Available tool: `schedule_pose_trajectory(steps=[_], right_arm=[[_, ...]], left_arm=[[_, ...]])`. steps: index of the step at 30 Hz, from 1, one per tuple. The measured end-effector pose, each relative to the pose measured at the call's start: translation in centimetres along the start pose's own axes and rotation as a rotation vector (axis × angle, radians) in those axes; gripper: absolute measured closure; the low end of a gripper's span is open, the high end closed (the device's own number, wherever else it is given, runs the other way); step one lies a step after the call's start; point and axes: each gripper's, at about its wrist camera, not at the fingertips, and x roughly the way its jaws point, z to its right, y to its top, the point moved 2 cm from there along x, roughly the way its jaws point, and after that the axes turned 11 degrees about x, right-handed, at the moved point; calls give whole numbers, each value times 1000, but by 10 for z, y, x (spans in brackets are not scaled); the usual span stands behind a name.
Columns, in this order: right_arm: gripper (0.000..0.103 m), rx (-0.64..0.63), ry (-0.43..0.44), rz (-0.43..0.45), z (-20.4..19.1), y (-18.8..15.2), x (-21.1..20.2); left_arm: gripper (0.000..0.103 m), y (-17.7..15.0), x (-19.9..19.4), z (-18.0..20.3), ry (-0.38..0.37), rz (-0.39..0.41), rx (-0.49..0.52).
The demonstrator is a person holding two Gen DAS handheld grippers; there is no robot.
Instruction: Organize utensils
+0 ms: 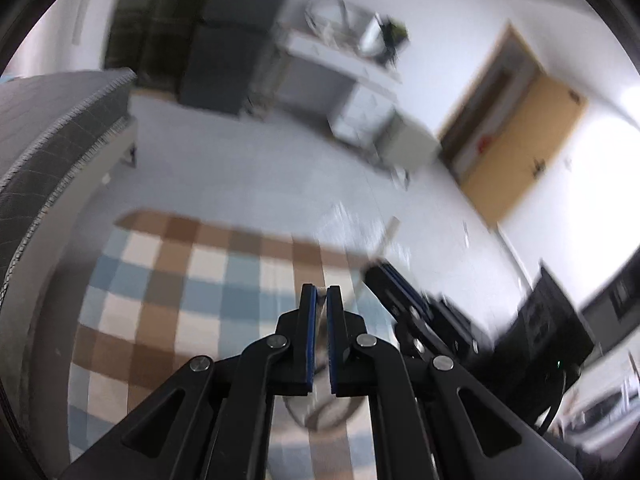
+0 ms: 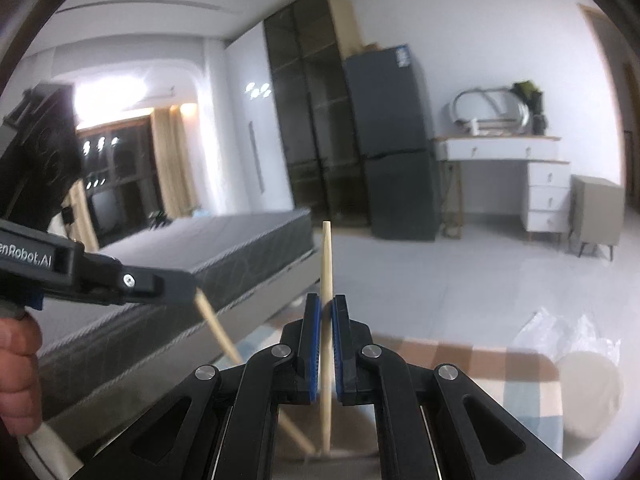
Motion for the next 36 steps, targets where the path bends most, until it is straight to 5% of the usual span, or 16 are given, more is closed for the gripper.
schedule_pose_trajectory(steps=[4,8,15,22,26,36], right_arm=[[90,-10,1,-96,-1,-8,-7],[81,13,-20,-120,7,-12,-28],[56,29,-68,-102,3,-19,-78],[49,60,-80,-64,-13,-27,-122],[33,59,-86,-25,-25,-30,-143],[16,69,-84,-26,-41,-59,-166]], left_arm=[[93,-10,-9,2,33,-42,-6],[50,-19,-35,-3,95,-5,-62],[38,-42,-80,9,211,77,-71],[25,-64,-107,35,302,146,4],[17,-78,-117,43,333,174,17],[11,-120,-113,34,396,184,10]])
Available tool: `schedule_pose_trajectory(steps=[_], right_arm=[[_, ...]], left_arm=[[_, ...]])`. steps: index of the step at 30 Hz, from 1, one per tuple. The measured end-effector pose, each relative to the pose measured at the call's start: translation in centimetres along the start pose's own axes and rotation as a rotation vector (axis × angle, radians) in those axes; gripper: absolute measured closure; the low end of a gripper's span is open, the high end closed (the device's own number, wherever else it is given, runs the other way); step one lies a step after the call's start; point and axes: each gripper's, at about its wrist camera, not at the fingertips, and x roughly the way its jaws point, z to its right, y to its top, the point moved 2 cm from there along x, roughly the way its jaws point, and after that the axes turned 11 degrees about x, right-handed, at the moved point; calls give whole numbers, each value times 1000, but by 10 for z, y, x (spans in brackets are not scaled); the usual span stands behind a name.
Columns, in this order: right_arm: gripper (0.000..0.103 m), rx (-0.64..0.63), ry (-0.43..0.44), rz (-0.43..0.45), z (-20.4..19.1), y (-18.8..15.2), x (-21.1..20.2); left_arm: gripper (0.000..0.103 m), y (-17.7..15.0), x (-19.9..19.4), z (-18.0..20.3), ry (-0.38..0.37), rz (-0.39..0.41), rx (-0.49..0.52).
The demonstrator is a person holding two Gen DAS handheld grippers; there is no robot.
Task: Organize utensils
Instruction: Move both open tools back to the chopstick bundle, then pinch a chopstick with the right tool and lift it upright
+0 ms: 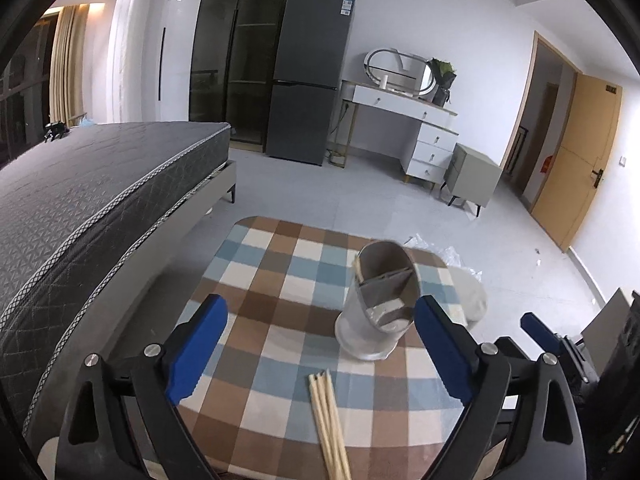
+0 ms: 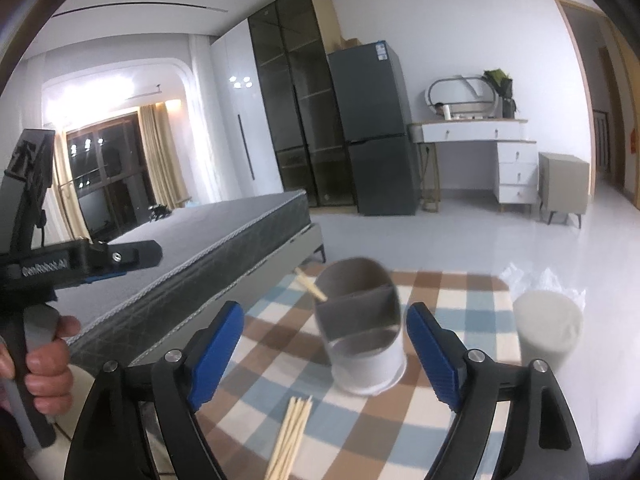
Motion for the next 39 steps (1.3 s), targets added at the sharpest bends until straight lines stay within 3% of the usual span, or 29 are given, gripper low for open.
schedule_pose_trajectory(steps=[5,10,13,16,18,20,21,25,30,35,39], right_arm=[[4,4,-14,-17,-2,-21,0],[3,-14,-40,-82,-3,-43,13],[3,-17,-48,-166,-2,-59,27],[4,20,-53,-333,3,-75,54],[8,45,-48,-433,7,-85,74],[23,53,-54,-524,9,-96,95],[35,62,-59,-576,9,-102,106],[54,101,-80,-758,12,-127,149],[67,138,-105,-882,13,-145,189],[71,111,-149,-929,8,-147,207],[88,80,-203,-957,5,-153,217]], left_arm=[[11,-23,8,-8,41,-11,-18],[11,-48,29,-19,65,-61,-47],[11,-60,46,-27,79,-93,-55],[11,-72,58,-35,109,-126,-68],[11,-76,65,-41,111,-152,-91],[11,-78,72,-49,120,-175,-116],[11,-78,74,-54,120,-184,-133],[11,-79,74,-68,108,-187,-199],[11,-79,78,-76,84,-203,-247],[11,-80,86,-82,58,-231,-298],[11,-81,90,-88,47,-249,-328]])
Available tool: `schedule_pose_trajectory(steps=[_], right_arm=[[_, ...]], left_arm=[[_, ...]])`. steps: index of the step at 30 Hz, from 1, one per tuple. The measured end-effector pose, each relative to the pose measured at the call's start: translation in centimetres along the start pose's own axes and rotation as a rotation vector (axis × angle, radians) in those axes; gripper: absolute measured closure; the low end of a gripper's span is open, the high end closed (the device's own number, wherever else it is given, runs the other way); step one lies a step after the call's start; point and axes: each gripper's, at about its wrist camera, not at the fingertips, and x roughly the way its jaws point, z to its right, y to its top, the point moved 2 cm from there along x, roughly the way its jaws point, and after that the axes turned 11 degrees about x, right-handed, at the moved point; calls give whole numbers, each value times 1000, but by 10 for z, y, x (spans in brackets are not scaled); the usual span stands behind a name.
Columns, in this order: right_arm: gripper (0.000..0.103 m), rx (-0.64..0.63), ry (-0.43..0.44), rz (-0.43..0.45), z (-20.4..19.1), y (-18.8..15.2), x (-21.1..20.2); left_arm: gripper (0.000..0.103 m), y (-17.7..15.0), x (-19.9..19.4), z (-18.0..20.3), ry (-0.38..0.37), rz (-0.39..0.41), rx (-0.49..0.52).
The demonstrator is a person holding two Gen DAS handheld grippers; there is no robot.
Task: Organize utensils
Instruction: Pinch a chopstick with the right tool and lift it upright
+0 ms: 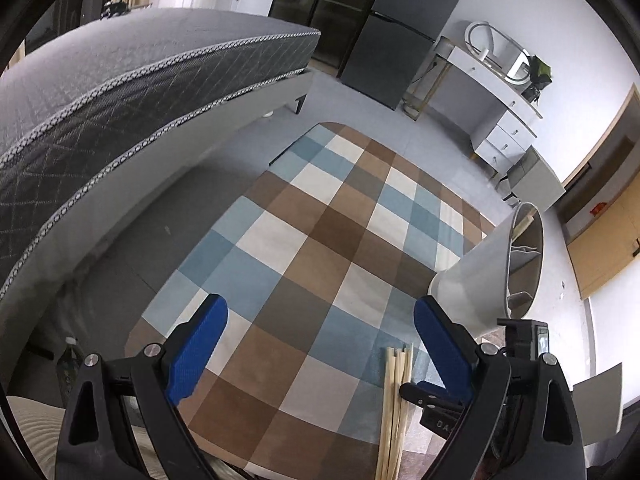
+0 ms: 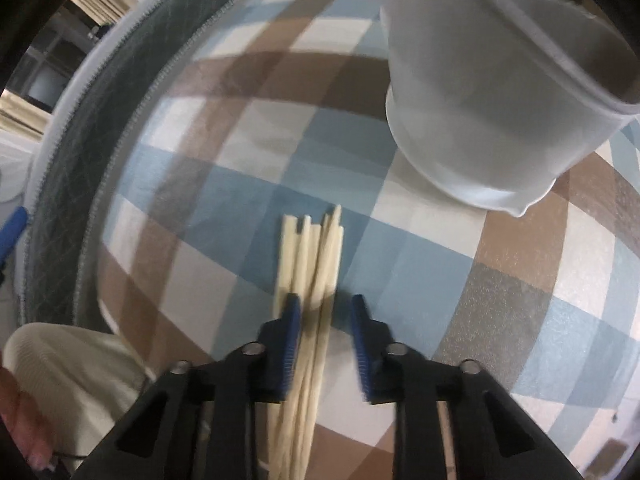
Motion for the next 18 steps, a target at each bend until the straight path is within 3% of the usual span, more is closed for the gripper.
schedule_pose_trajectory(steps=[2,6,13,18], right_arm=[[96,-3,-24,7,-2,0,0],[99,28,-21,56,4,-2,-6],[99,90,129,202,27,-14,-34],[99,151,276,295,48,-27,-67]], left_arm=[[11,0,1,-2,-2,-7,-12],[11,0,5,-3,-9,-30,-21],[11,-6,16,5,21,-77,27],[11,-21,39,16,1,-183,89]])
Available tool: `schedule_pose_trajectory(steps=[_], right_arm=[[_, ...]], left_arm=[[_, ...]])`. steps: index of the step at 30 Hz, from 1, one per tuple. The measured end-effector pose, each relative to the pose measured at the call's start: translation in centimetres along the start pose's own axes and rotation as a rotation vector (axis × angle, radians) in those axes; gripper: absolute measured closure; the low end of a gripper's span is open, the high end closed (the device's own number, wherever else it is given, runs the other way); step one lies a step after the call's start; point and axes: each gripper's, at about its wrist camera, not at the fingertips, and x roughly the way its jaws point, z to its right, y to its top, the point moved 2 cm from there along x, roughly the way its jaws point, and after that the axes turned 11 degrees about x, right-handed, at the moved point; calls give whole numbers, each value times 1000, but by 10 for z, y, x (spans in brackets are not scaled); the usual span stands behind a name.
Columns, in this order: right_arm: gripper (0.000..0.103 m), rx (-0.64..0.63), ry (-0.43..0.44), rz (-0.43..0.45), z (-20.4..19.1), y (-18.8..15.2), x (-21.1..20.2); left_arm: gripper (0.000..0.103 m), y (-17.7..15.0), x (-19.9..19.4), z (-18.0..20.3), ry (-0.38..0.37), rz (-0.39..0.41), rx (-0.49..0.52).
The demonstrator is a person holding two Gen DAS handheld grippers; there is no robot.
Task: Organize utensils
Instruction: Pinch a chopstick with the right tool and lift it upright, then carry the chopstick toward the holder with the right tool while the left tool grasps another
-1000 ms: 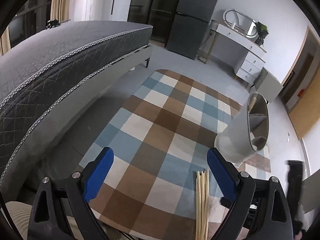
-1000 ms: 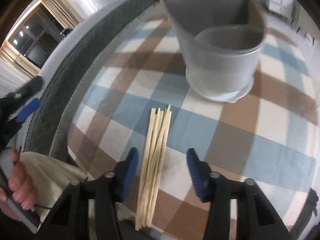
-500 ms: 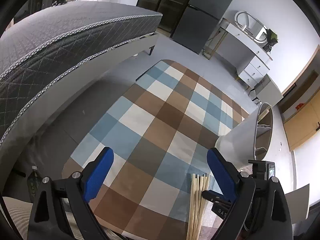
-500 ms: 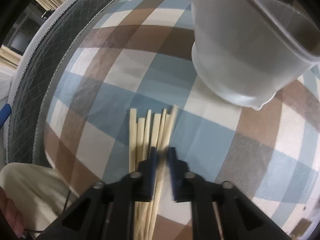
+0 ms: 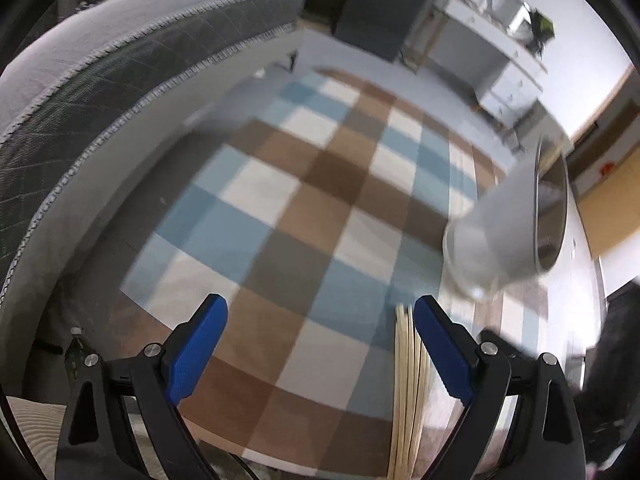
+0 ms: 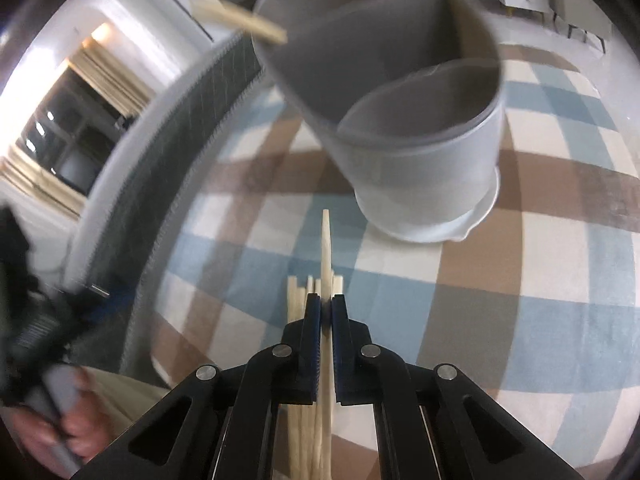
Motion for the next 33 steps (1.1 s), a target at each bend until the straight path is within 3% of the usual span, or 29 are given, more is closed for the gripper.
schedule_pose_trajectory(steps=[5,10,16,21,23,28,33], right_arm=[[99,23,76,106,0,11,-28],[99,55,122,190,13,14,-56],[99,32,136,272,16,17,-79],[99,39,144,299,26,21,-91],[99,50,154,294,33,23,-92],[99,66,153,297,42,26,-98],[99,86,165,295,47,27,-102]], left_arm=[[12,-13,24,21,-5,-93,88],[13,-23,41,35,-14,-162,113],[19,-26,49,59,29,-179,161],[41,-31,60,72,90,-222,220],[56,-32,62,71,87,-237,197],[65,-34,63,75,97,-232,202],[93,-37,63,80,64,-227,205]])
